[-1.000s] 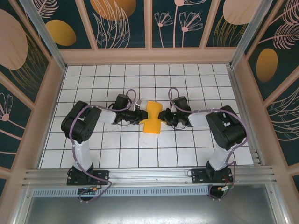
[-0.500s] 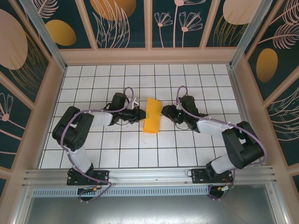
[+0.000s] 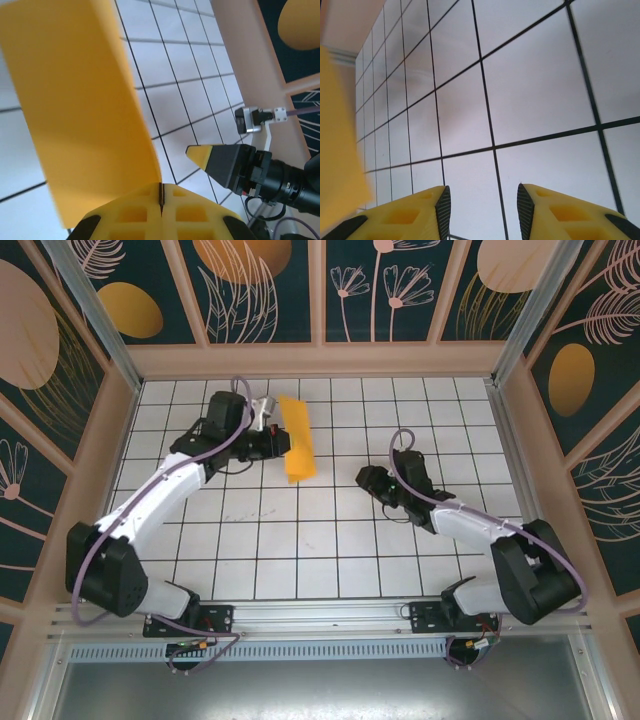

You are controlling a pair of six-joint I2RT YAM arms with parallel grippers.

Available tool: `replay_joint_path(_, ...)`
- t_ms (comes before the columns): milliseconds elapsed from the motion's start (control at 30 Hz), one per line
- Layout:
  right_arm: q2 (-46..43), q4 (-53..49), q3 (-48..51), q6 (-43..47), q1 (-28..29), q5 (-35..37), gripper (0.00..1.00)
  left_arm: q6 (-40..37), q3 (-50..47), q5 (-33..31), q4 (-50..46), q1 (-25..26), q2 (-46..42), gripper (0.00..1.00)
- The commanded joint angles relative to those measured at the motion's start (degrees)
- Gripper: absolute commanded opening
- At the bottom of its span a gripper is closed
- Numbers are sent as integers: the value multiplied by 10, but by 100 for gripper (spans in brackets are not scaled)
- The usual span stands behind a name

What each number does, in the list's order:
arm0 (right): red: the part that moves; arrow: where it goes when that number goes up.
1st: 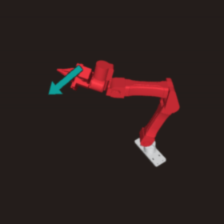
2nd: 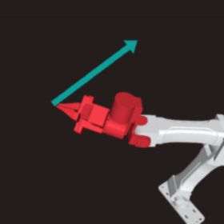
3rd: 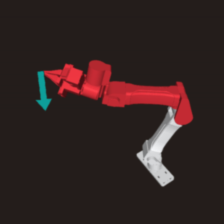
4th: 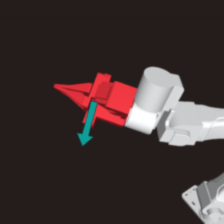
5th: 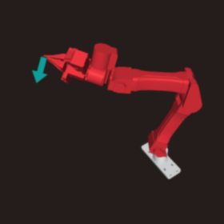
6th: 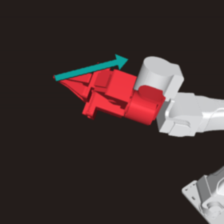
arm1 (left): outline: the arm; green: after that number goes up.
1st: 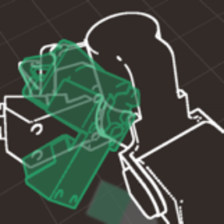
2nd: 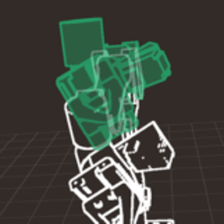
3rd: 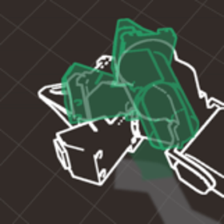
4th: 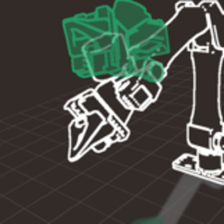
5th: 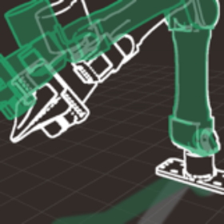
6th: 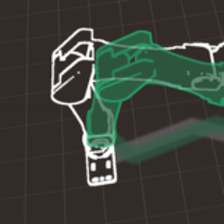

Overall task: Fold a paper plane with a square sheet of paper (pick it up from the middle)
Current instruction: Fold the triangle a second time at the center of the table.

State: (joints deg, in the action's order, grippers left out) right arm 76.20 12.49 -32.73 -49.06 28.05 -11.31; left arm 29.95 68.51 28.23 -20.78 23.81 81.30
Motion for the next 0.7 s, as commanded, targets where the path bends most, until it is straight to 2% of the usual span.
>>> replay_joint_path(0, -21, -19, 18, -17, -5, 45, 44, -32, -1, -60, -109, 13, 16, 0)
replay_joint_path(200, -22, -13, 20, -23, -5, 38, 44, -21, -2, -54, -65, 72, 95, 0)
replay_joint_path(300, -27, 7, 25, -23, -4, 27, 44, 38, -58, 25, 61, 75, 117, 0)
replay_joint_path(400, -38, 81, 47, -9, 5, -5, 44, 77, -100, 61, 152, 75, 124, 0)
replay_joint_path(500, -48, 135, 65, 12, 24, 3, 46, 69, -112, 127, 177, 76, 145, 0)
replay_joint_path(667, -38, 106, 41, 51, 44, 7, 46, 26, -146, 167, 182, 75, 141, 0)
